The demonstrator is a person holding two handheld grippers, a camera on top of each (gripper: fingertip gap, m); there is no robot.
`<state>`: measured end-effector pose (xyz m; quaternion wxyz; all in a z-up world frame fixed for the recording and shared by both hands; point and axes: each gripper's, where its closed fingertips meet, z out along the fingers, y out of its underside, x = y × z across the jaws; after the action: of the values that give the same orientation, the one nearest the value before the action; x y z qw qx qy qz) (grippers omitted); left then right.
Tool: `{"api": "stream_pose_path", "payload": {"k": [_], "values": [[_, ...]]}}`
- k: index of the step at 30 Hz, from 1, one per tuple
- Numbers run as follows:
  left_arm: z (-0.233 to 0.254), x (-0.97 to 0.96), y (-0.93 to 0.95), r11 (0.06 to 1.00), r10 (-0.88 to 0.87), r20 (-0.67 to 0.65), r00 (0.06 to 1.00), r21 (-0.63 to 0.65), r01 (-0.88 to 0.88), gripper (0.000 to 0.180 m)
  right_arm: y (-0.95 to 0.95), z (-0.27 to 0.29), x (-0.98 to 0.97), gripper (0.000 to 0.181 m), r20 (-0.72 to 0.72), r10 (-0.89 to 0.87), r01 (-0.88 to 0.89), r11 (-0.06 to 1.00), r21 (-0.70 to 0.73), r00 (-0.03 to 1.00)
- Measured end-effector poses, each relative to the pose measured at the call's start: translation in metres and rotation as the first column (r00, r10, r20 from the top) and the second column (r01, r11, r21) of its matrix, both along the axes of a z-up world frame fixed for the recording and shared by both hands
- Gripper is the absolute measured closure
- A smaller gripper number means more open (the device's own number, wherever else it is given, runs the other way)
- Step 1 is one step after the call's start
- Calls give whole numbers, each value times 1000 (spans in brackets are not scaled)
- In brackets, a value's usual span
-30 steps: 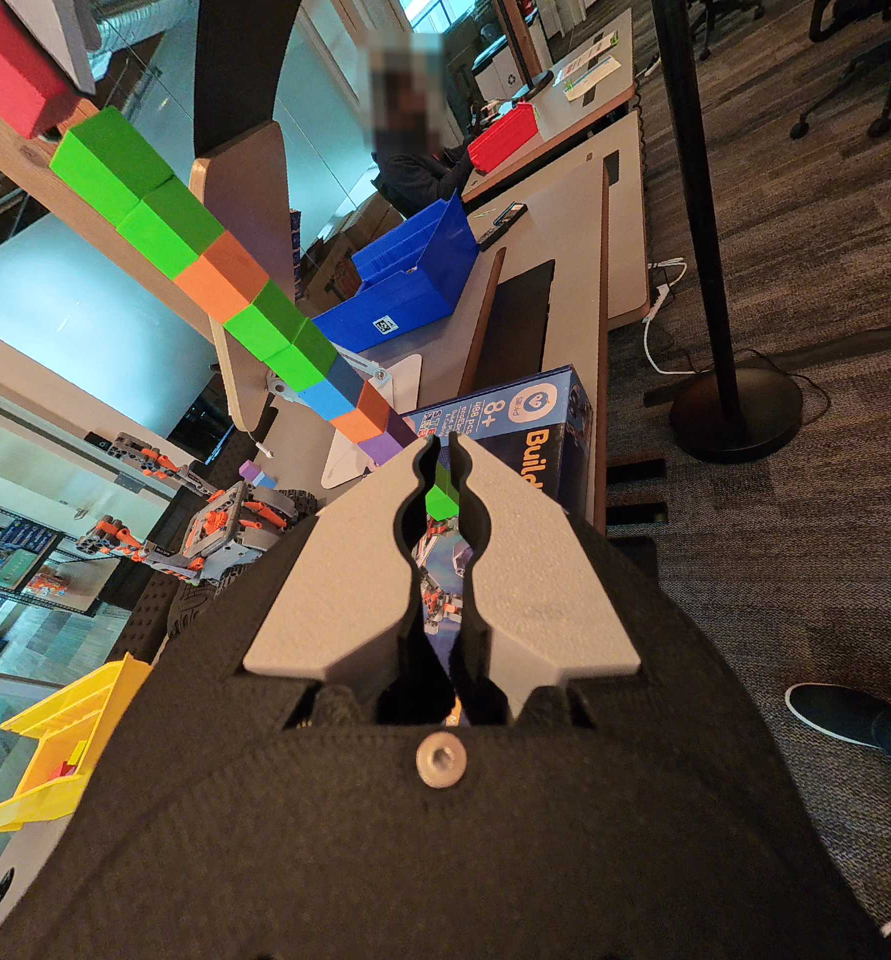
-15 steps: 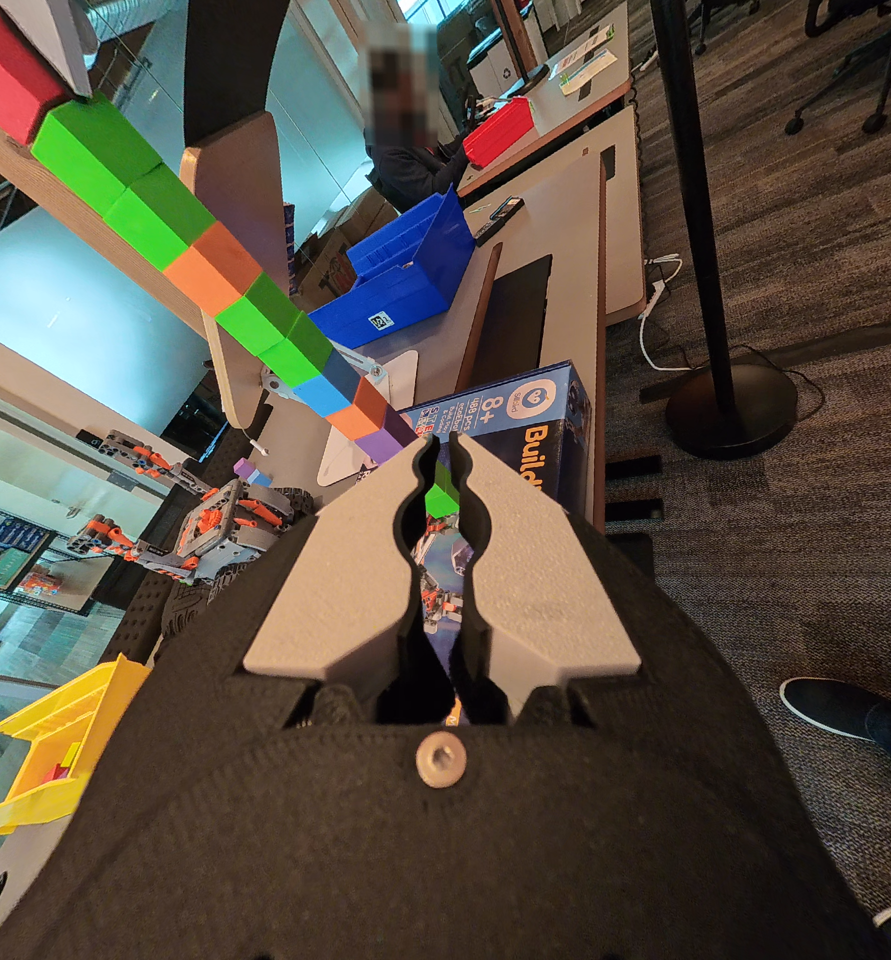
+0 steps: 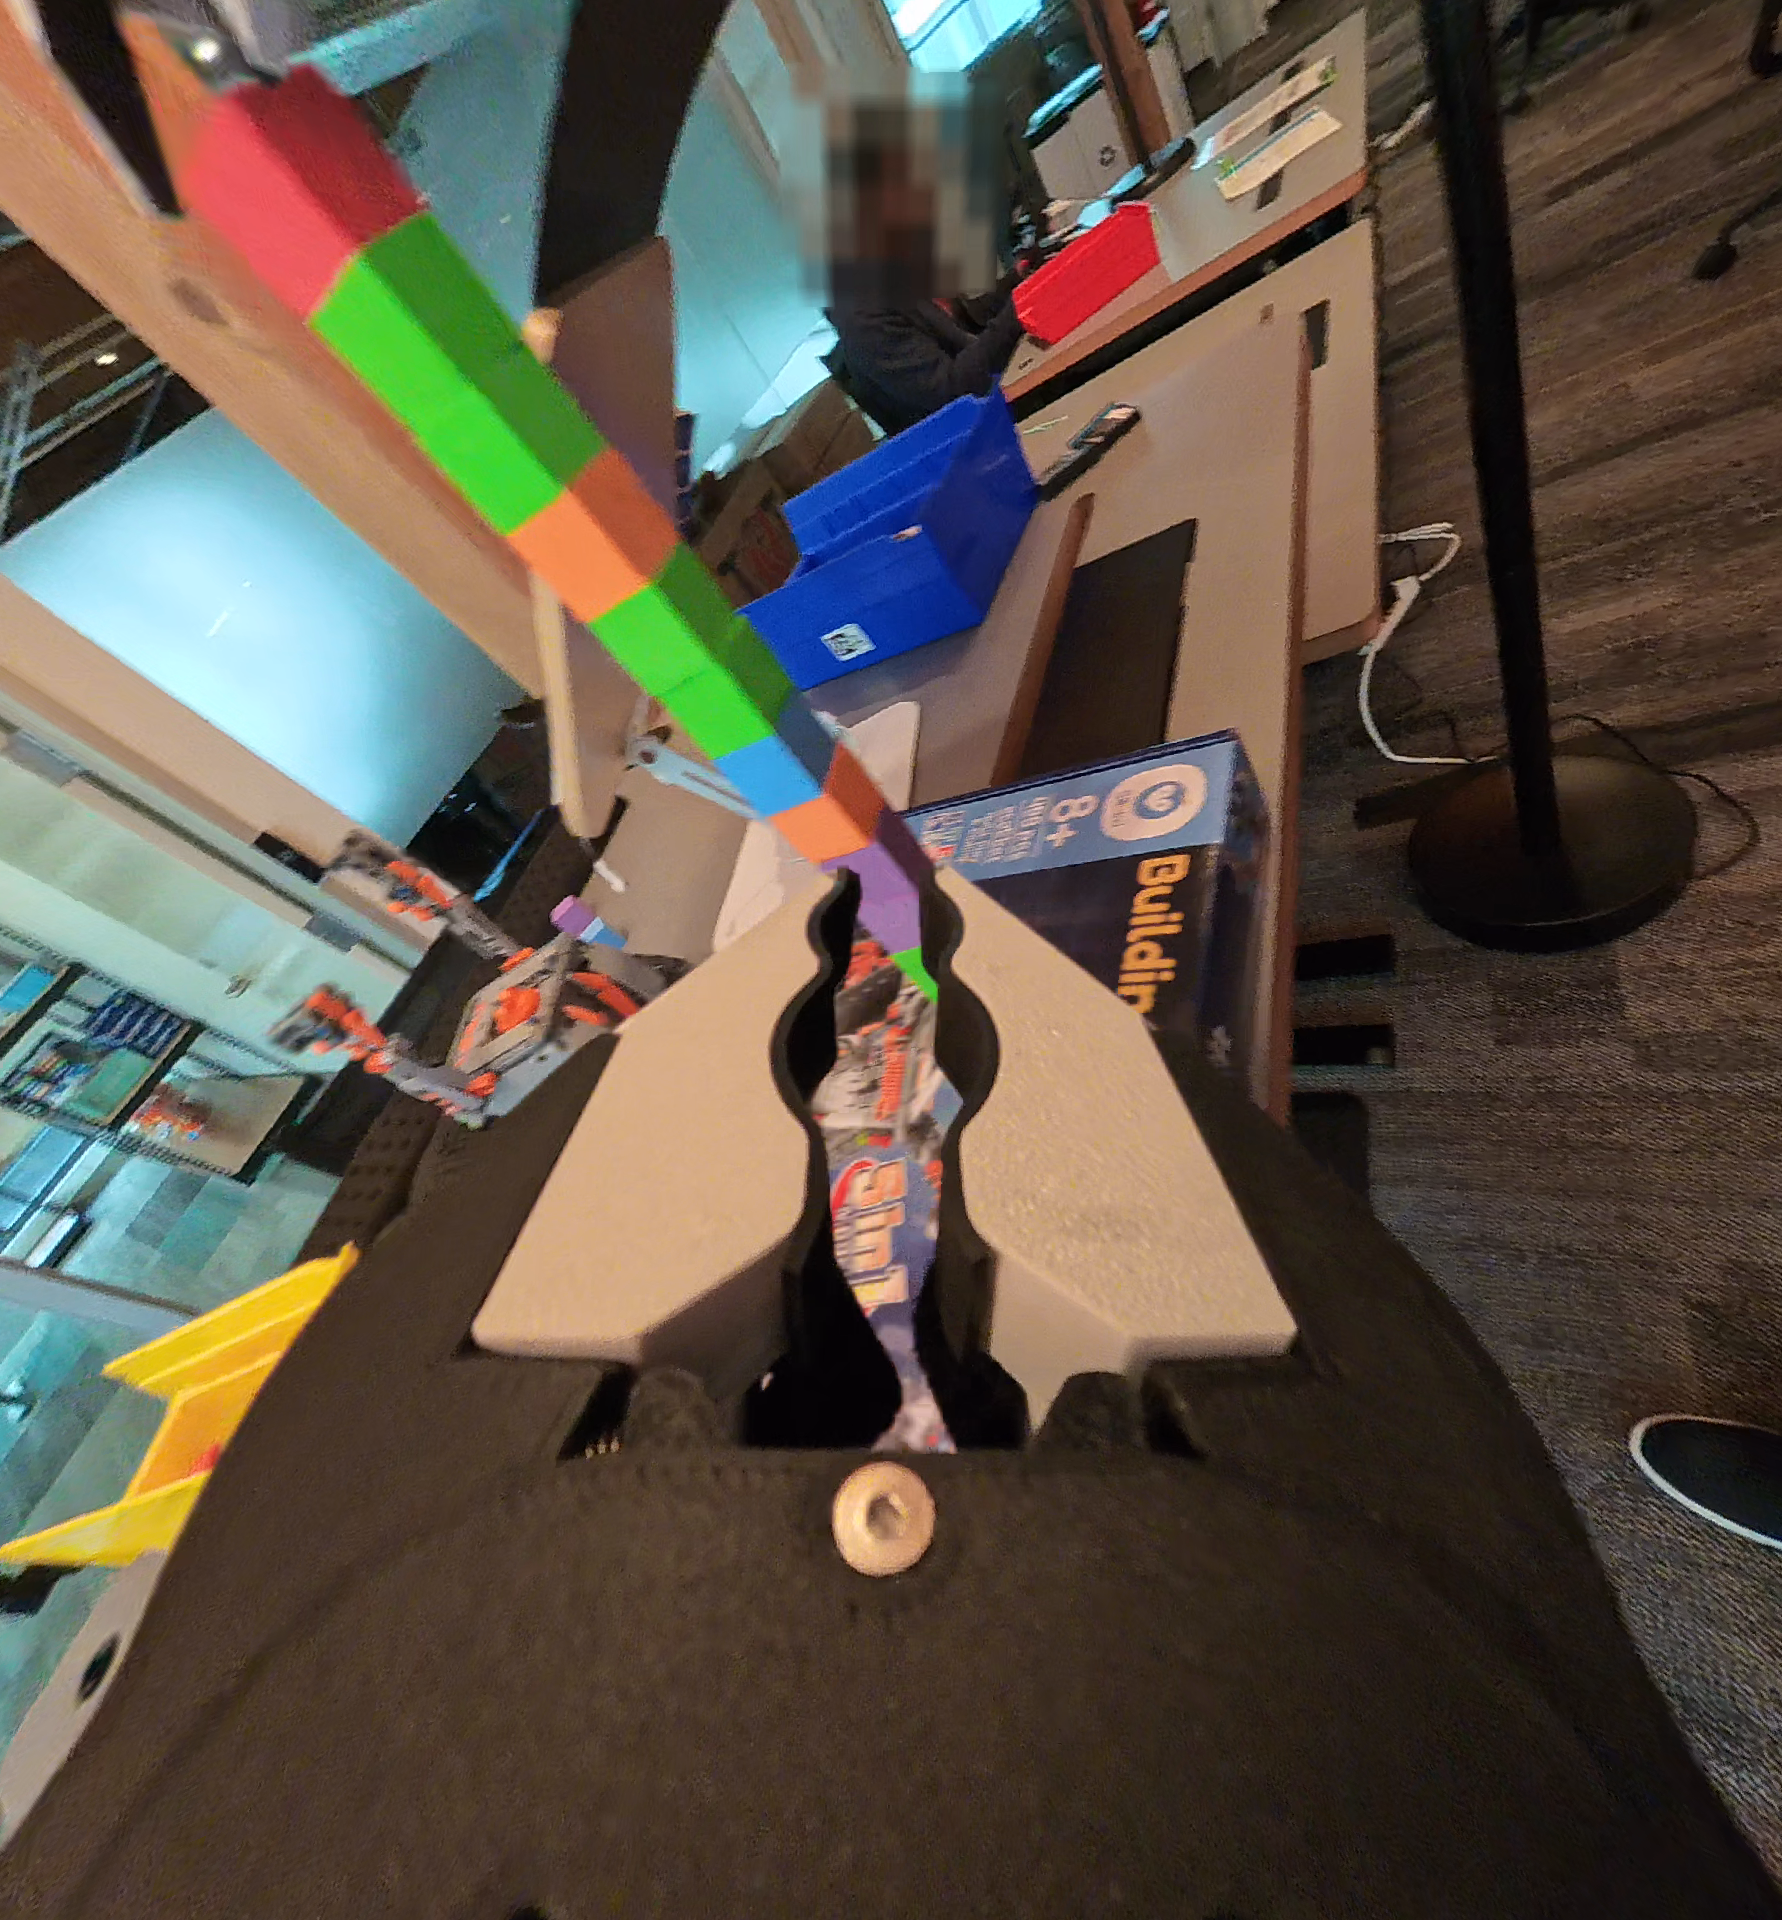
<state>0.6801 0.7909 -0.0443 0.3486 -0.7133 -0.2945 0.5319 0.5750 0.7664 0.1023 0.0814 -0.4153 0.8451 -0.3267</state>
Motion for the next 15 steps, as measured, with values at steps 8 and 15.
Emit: {"api": "stream_pose_path", "payload": {"k": [8,15], "values": [[37,-6,-95,972,233,34,972,14,-233,145,-3,48,11,136,-13,-127,118,954,-276,992],[34,-69,-168,936,294,186,938,141,-322,129,22,69,36,139,64,-185,193,855,-482,981]]}}
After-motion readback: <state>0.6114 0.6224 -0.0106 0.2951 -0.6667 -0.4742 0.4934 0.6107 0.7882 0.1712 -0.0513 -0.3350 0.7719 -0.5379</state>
